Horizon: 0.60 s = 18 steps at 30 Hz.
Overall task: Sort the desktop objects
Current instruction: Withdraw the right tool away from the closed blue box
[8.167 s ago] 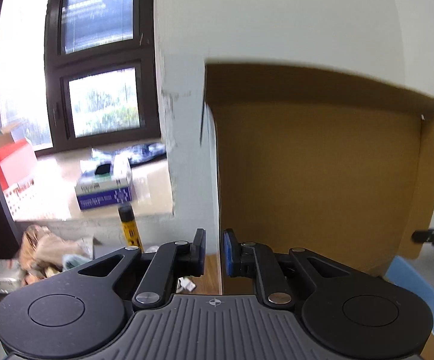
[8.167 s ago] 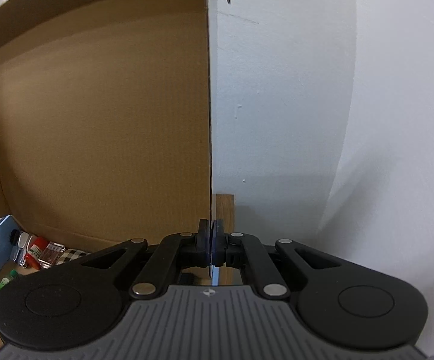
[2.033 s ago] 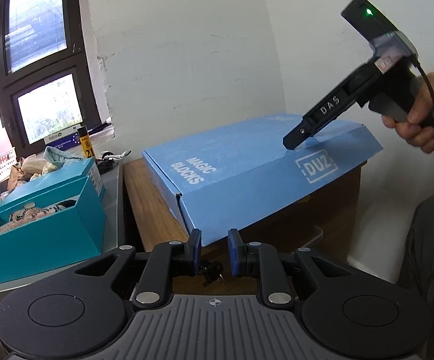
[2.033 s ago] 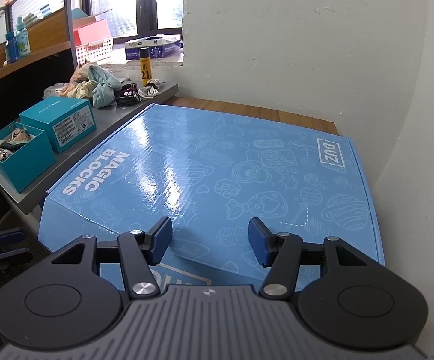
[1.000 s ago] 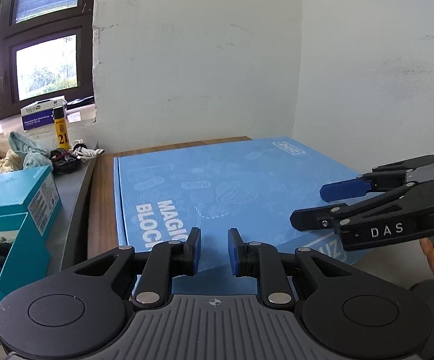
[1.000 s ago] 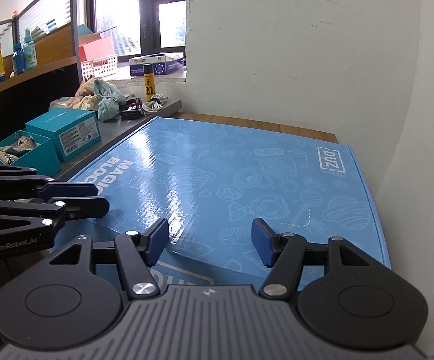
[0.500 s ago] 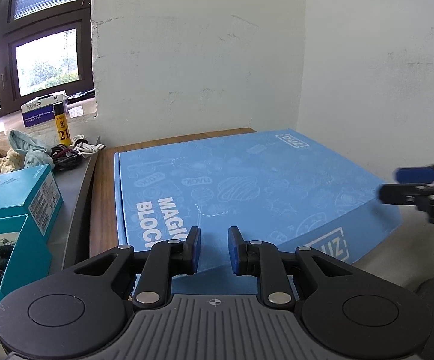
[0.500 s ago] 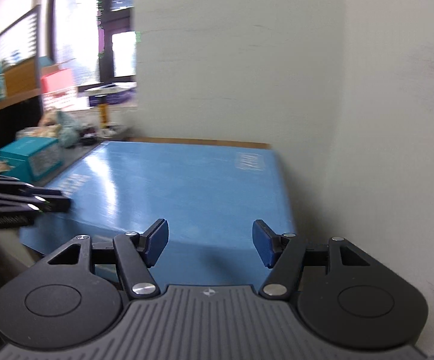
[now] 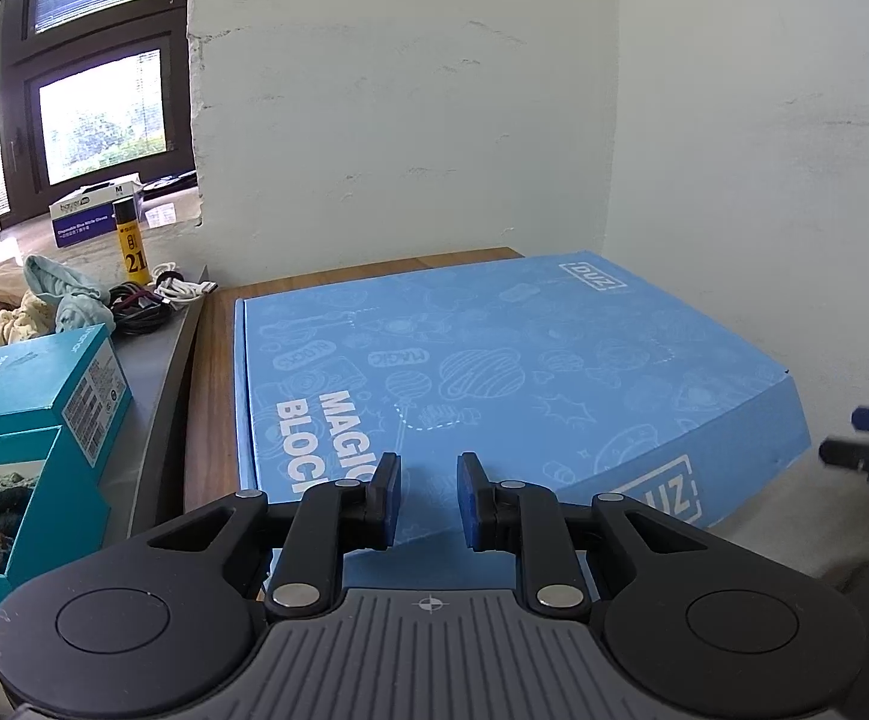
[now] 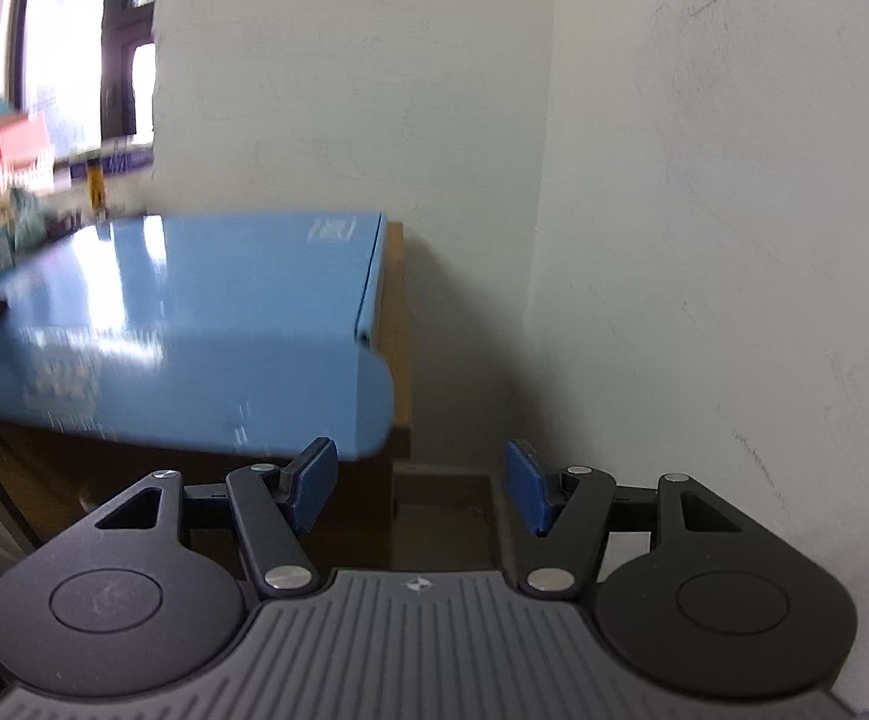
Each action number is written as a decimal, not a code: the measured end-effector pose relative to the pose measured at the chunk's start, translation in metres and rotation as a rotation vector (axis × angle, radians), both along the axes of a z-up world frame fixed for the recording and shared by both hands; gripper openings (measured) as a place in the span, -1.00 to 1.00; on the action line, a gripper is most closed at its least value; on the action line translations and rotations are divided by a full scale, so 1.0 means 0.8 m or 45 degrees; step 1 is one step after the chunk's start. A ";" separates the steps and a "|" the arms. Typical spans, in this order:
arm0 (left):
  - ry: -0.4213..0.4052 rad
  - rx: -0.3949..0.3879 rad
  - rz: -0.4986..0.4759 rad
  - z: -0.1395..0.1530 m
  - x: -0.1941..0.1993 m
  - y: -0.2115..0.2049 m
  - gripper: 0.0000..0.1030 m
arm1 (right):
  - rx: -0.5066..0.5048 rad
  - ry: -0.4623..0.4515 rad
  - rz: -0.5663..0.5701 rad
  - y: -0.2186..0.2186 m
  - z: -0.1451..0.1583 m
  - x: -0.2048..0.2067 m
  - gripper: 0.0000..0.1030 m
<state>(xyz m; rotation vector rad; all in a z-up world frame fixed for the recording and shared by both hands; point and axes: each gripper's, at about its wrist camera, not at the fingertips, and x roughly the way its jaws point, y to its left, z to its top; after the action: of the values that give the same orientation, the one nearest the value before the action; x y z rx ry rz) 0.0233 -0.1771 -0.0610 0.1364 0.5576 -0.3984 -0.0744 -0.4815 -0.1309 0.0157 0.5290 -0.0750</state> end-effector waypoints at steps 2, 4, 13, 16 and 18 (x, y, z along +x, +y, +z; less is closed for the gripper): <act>0.003 0.001 0.002 0.001 0.000 0.000 -0.55 | -0.017 0.005 0.016 0.004 -0.017 0.001 0.33; 0.003 0.005 0.002 0.001 0.001 -0.001 -0.55 | -0.031 0.008 0.027 0.007 -0.029 0.006 0.33; -0.045 0.034 0.002 -0.004 -0.006 -0.004 -0.54 | -0.096 -0.080 0.064 0.020 -0.049 0.026 -0.22; -0.053 0.035 0.004 -0.004 -0.007 -0.004 -0.54 | -0.102 -0.096 0.078 0.022 -0.049 0.030 -0.51; -0.058 0.036 0.005 -0.005 -0.008 -0.005 -0.54 | -0.094 -0.099 0.089 0.023 -0.048 0.030 -0.65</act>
<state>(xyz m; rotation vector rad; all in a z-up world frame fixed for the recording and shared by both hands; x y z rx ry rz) 0.0173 -0.1808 -0.0649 0.1710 0.5188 -0.3832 -0.0505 -0.4631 -0.1694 -0.0716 0.4482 -0.0253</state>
